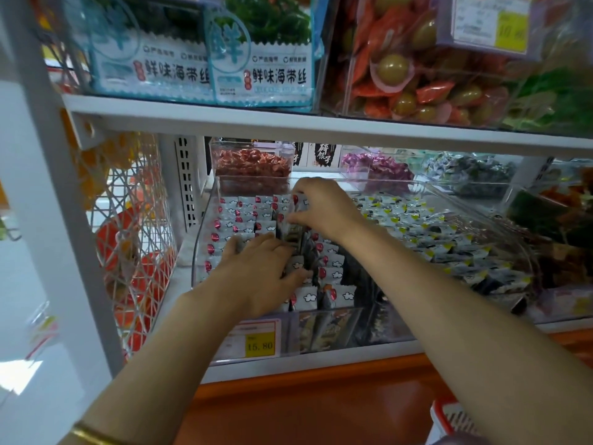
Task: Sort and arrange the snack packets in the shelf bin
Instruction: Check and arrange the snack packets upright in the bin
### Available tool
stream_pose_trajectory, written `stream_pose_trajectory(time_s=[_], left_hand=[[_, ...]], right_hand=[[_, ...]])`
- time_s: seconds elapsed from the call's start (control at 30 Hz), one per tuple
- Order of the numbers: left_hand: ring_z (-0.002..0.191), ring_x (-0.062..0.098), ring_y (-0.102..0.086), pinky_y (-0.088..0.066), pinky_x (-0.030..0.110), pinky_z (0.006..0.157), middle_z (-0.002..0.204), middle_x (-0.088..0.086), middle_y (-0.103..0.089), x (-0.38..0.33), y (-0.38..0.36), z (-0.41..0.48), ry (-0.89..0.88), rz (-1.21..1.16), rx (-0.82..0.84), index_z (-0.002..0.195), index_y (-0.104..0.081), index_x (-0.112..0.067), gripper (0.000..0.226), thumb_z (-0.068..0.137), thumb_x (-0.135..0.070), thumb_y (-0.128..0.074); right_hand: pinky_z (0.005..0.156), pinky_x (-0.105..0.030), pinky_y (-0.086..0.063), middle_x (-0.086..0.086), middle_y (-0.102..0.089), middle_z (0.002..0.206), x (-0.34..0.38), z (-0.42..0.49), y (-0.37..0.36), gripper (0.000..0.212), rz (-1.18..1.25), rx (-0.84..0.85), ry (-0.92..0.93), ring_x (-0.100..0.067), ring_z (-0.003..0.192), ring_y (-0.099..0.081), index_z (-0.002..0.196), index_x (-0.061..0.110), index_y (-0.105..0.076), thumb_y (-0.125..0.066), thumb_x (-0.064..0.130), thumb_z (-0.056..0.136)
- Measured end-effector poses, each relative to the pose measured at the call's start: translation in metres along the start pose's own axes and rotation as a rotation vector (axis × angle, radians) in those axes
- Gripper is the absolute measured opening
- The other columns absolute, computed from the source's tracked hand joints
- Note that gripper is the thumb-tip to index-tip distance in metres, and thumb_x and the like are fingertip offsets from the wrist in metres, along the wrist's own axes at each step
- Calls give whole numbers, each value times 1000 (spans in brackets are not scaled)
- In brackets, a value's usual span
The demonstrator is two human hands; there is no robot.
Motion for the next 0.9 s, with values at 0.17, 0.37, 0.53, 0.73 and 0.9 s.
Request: stream_pose_trajectory(time_s=[0.17, 0.37, 0.53, 0.73, 0.9], left_hand=[[140, 14, -17, -7, 52, 114, 148, -5, -32, -2, 2, -1, -8, -9, -5, 140, -36, -22, 57, 94, -54, -26], [135, 18, -24, -10, 50, 113, 141, -2, -37, -4, 5, -3, -1, -27, -2, 132, -45, -22, 53, 93, -55, -28], [137, 22, -17, -9, 43, 113, 149, 2, -26, 3, 12, -5, 21, -46, -27, 140, -37, -22, 61, 89, -56, -36], [137, 23, -16, -10, 44, 112, 148, 3, -26, 11, 12, -6, 66, -55, 7, 136, -41, -20, 60, 89, -57, -38], [137, 22, -14, -10, 45, 113, 148, 4, -26, 13, 12, -6, 71, -67, 11, 137, -41, -19, 60, 90, -57, -38]], right_hand=[[66, -30, -34, -9, -57, 97, -9, -1, -9, 30, -52, 31, -49, -17, 83, -46, 103, 5, -57, -70, 22, 82], [91, -35, -41, -15, -56, 123, -9, 9, -30, 39, -37, 175, -69, -28, 111, -53, 118, 2, -55, -64, 23, 87], [80, -29, -40, -16, -60, 118, -12, 12, -55, 28, -84, 348, -86, -28, 106, -56, 112, 1, -60, -58, 19, 92], [83, -24, -39, -11, -61, 121, -14, 15, -60, 21, -54, 349, -97, -22, 110, -56, 111, 4, -63, -53, 5, 93], [74, -17, -39, -10, -58, 127, -12, 18, -64, 33, -124, 408, -91, -17, 97, -59, 115, 5, -63, -43, -7, 93]])
Point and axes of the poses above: each hand's wrist, its own z-axis towards the middle knuckle, its own y-axis out of the back of the hand, x = y × z, the point moved 10 cm from there along z, towards the middle knuckle
